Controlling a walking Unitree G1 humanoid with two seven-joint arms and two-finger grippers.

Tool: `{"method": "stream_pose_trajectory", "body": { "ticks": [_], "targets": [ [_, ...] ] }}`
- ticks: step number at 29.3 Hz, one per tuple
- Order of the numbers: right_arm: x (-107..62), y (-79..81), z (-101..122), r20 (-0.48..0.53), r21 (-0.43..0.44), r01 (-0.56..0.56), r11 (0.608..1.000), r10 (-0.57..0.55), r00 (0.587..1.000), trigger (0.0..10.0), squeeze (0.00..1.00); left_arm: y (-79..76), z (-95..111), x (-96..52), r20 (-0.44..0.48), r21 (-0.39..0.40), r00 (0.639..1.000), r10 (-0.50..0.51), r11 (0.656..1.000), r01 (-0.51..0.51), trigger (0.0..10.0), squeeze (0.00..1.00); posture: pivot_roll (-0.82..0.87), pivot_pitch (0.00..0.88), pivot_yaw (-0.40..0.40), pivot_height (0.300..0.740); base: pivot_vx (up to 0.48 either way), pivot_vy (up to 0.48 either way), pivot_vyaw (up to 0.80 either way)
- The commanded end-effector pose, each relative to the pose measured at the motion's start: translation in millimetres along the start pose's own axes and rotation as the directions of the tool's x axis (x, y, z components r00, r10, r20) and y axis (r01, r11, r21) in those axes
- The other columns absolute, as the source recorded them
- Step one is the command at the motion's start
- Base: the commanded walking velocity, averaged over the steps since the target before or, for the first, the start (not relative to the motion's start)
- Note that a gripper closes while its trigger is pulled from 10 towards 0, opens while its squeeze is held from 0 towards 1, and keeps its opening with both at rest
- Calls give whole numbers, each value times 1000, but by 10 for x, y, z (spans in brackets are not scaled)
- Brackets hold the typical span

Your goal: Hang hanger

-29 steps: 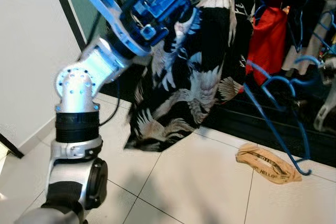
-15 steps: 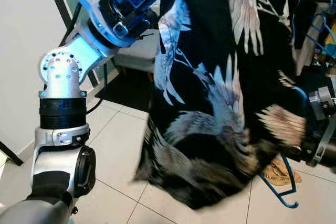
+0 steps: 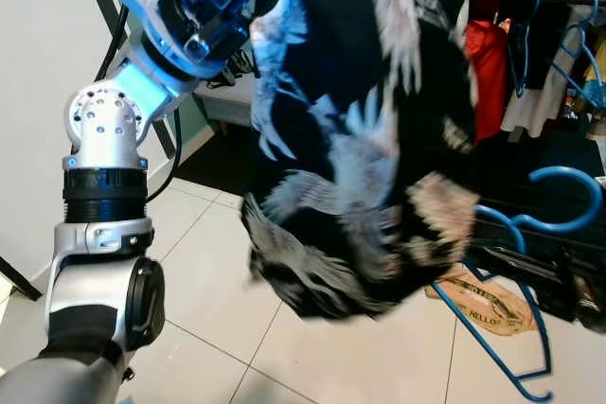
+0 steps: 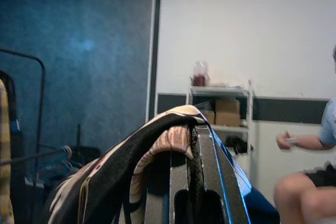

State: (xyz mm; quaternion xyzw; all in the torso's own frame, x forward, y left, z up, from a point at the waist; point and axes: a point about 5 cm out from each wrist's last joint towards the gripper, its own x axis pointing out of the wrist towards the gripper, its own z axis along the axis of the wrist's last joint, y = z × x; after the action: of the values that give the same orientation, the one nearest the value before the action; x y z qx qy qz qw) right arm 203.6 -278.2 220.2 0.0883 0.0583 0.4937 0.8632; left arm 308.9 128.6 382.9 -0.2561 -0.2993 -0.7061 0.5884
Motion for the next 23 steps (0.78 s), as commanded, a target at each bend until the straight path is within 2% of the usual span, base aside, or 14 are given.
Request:
{"method": "stream_pose_trajectory", "body": {
  "ticks": [1, 2, 3, 4, 6, 8, 9, 11, 16, 20, 23],
  "targets": [
    [-31, 46, 67, 4, -37, -23, 999, 23, 1000, 10000, 0, -59, 40, -66, -29, 22, 999, -42, 999, 42, 10000, 0, -67, 35, 98, 740, 0, 0, 0],
    [-31, 46, 67, 4, -37, -23, 999, 23, 1000, 10000, 0, -59, 40, -66, -29, 22, 999, -42, 999, 42, 10000, 0, -67, 35, 98, 740, 0, 0, 0],
    [-81, 47, 94, 0, -42, -13, 999, 13, 1000, 10000, 0, -72, 17, -161, -50, -4, 997, -59, 998, 58, 10000, 0, -67, 43, 97, 740, 0, 0, 0],
    [-81, 47, 94, 0, -42, -13, 999, 13, 1000, 10000, 0, -72, 17, -161, -50, -4, 997, -59, 998, 58, 10000, 0, -67, 43, 97, 740, 0, 0, 0],
    [-134, 101, 135, -12, -48, -26, 999, 26, 1000, 10000, 0, -54, 12, -306, -61, -27, 997, -56, 998, 54, 10000, 0, -69, 49, 100, 740, 0, 0, 0],
    [-143, 132, 127, -28, -46, -37, 998, 36, 999, 10000, 0, -45, 29, -330, -52, -27, 997, -56, 998, 54, 10000, 0, -74, 52, 102, 740, 0, 0, 0],
    [-143, 132, 127, -28, -46, -37, 998, 36, 999, 10000, 0, -45, 29, -330, -52, -27, 997, -56, 998, 54, 10000, 0, -74, 52, 102, 740, 0, 0, 0],
    [-154, 223, 21, -129, -24, -71, 997, 67, 989, 10000, 0, -26, 99, -307, -17, -14, 998, -64, 998, 64, 10000, 0, -66, 50, 101, 740, 0, 0, 0],
    [-207, 287, -31, -205, -1, -84, 996, 82, 975, 10000, 0, -37, 156, -281, 3, -9, 996, -93, 996, 93, 10000, 0, -72, 55, 100, 740, 0, 0, 0],
    [-228, 298, -25, -212, 1, -84, 996, 82, 974, 10000, 0, -44, 163, -281, 1, -10, 994, -106, 994, 106, 10000, 0, -72, 55, 100, 740, 0, 0, 0],
    [-296, 334, 89, -196, -19, -89, 996, 84, 977, 10000, 0, -70, 209, -292, -13, -7, 990, -142, 990, 142, 10000, 0, -76, 59, 102, 740, 0, 0, 0]
  ]
}}
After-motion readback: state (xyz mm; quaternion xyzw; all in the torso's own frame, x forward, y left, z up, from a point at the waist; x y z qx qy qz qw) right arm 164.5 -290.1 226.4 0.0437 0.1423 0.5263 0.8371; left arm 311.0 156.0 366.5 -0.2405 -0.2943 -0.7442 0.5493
